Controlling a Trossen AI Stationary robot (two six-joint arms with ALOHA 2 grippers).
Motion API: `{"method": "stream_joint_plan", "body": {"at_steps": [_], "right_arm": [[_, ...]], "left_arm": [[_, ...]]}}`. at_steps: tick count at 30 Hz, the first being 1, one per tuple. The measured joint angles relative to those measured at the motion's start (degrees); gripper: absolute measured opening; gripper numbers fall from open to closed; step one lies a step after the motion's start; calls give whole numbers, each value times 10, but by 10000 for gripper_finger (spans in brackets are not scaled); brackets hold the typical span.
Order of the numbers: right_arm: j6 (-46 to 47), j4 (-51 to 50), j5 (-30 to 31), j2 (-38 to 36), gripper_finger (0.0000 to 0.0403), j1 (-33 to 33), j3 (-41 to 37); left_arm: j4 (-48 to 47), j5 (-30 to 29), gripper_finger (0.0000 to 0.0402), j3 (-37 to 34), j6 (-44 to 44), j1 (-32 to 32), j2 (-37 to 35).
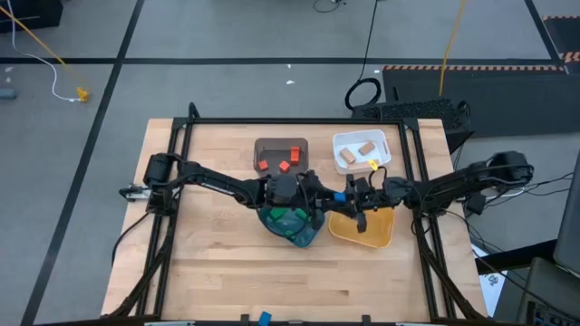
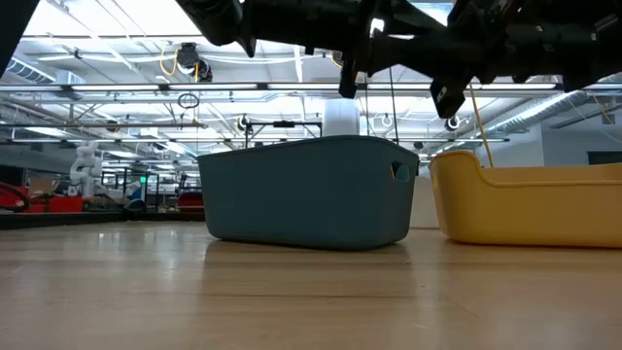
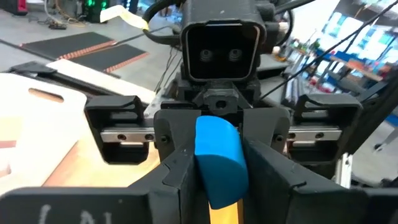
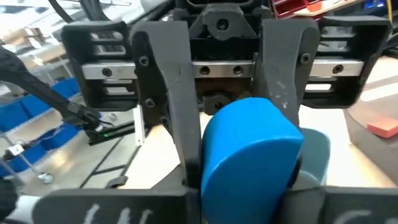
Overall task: Sort & place blocks by color
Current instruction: Put the left blue block into the yellow bin, then put the blue block into the yellow bin
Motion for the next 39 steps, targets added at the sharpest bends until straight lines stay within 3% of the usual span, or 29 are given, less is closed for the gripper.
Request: {"method": "stream_joint_plan", "body": {"at_steps": [6, 12, 16, 24, 31, 39], "right_arm": [[-1, -68, -9, -59, 44, 0, 2], [2, -102, -15, -74, 3, 0, 0], [-6, -103, -15, -75, 4, 0, 0], [-9, -115, -29, -89, 3, 0, 1], [-4, -166, -124, -121, 1, 0, 1], [83, -229, -253, -161, 0, 0, 2]], "left_arm": [[12, 11, 110, 1, 0, 1, 1], [9, 12, 160, -2, 18, 0, 0], [8, 10, 190, -2, 16, 0, 0], [15, 17, 202, -2, 22, 3, 1], [16, 51, 186, -2, 38, 2, 2], [19, 51, 135, -2, 47, -6, 2]]}}
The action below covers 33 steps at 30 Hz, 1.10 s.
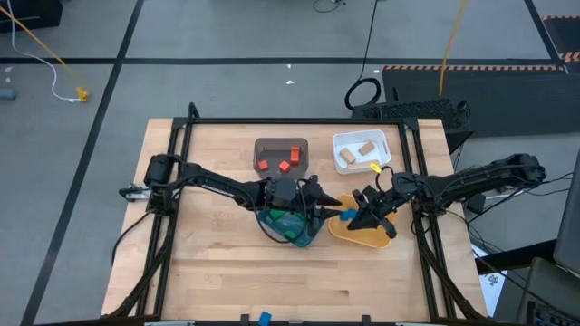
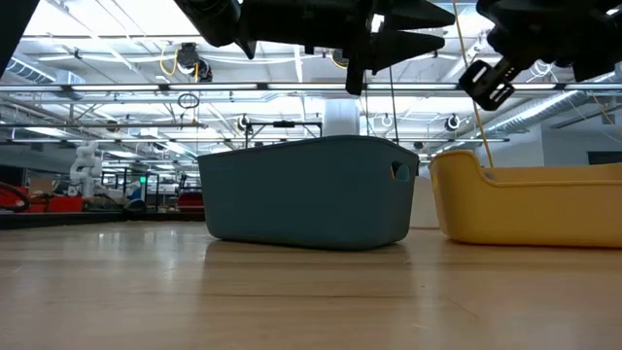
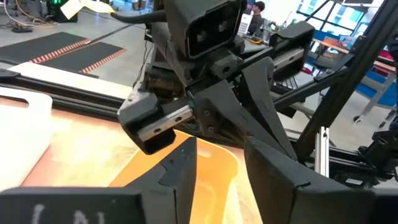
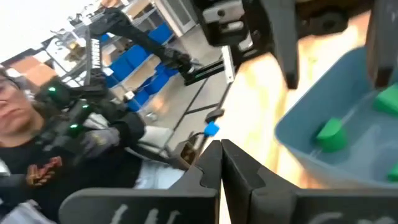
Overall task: Sort & place blocks by color
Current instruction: Put the blue block into the yellow bin
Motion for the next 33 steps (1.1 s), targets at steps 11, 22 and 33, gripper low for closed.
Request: {"method": "stream_joint_plan", "body": {"at_steps": [11, 22, 33], "right_arm": [[14, -16, 17, -12, 0, 6, 0], [26, 152, 130, 93, 0, 110, 4], [-36, 150, 165, 242, 0, 196, 129]], "left_arm": [[-42, -2, 102, 0, -2, 4, -1], [-181, -3, 102, 0, 21, -22, -43], [-417, -11, 102, 0, -13, -138, -107]]}}
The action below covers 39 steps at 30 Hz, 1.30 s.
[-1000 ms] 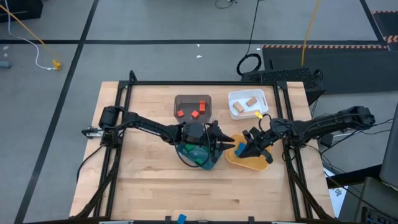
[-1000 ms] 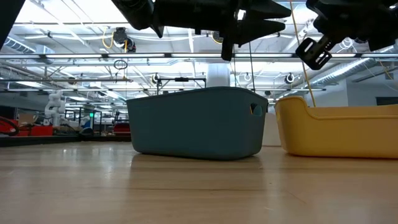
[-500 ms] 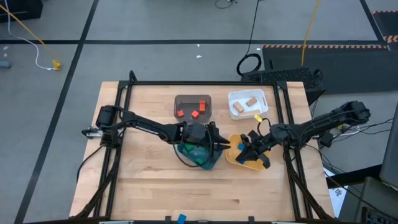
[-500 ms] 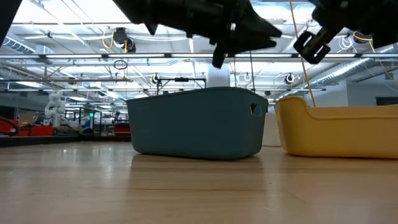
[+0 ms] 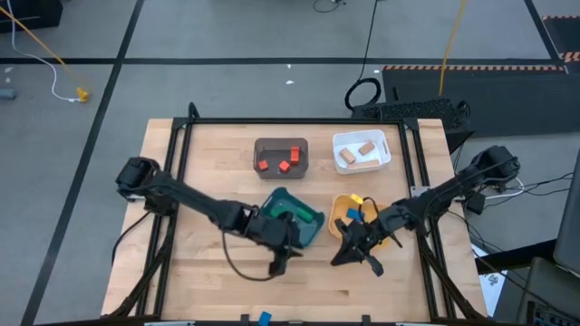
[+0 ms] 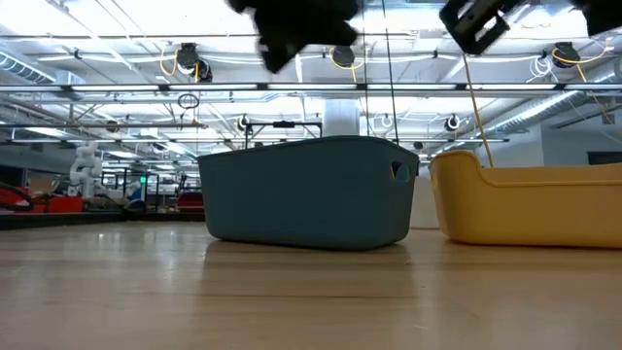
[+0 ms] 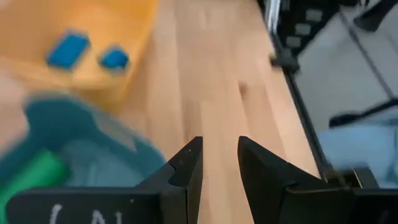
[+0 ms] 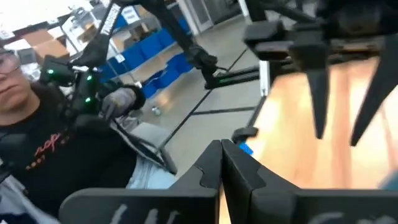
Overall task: Sort & place blocks by color
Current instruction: Put the blue block into the yellow bin
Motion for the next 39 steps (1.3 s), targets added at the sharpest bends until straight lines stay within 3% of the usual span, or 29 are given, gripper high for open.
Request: {"method": "stream_joint_plan", "body": {"at_steps": [5, 16, 23, 28, 39], "right_arm": [[-11, 2, 9, 41, 0, 20, 40], [18, 12, 124, 67, 0, 62, 44], [19, 15, 123, 67, 0, 63, 44], [19, 15, 123, 67, 0, 63, 44], [19, 16, 123, 67, 0, 63, 44]], "left_arm": [[-75, -3, 102, 0, -97, -45, -10], [-134, -26, 102, -1, -244, -171, 25], [-110, -64, 102, 0, -259, -253, 46], [-41, -85, 102, 0, -246, -289, 84], [-2, -127, 102, 0, -218, -303, 137]]}}
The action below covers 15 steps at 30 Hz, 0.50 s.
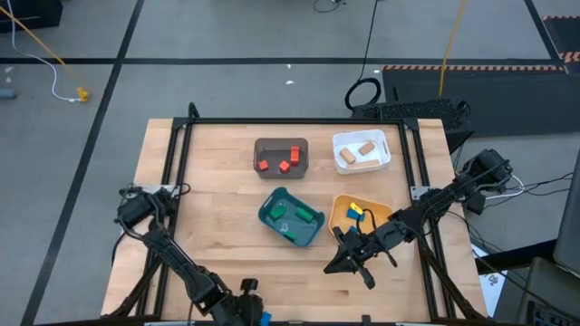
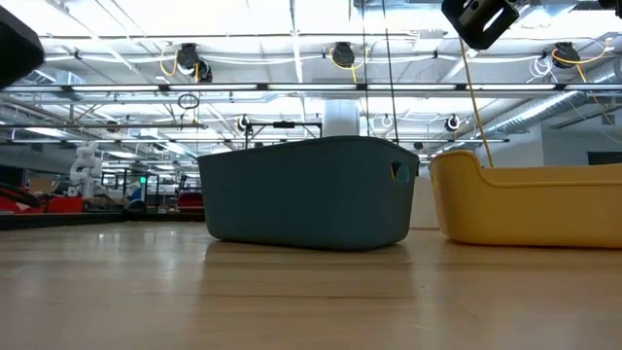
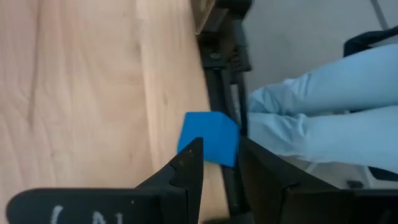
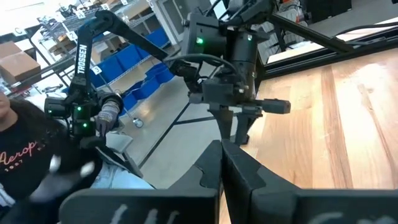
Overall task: Sort & place blocks by color
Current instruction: Put the blue block into the yellow bin
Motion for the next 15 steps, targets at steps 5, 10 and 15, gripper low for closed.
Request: {"method": "stream_joint_plan", "body": {"at_steps": [5, 10, 15], "right_arm": [[0, 0, 0, 0, 0, 0, 0], [0, 0, 0, 0, 0, 0, 0], [0, 0, 0, 0, 0, 0, 0]], "left_arm": [[27, -22, 102, 0, -2, 0, 13], [35, -27, 102, 0, -9, -7, 15], [44, -27, 102, 0, -22, -11, 14]]}}
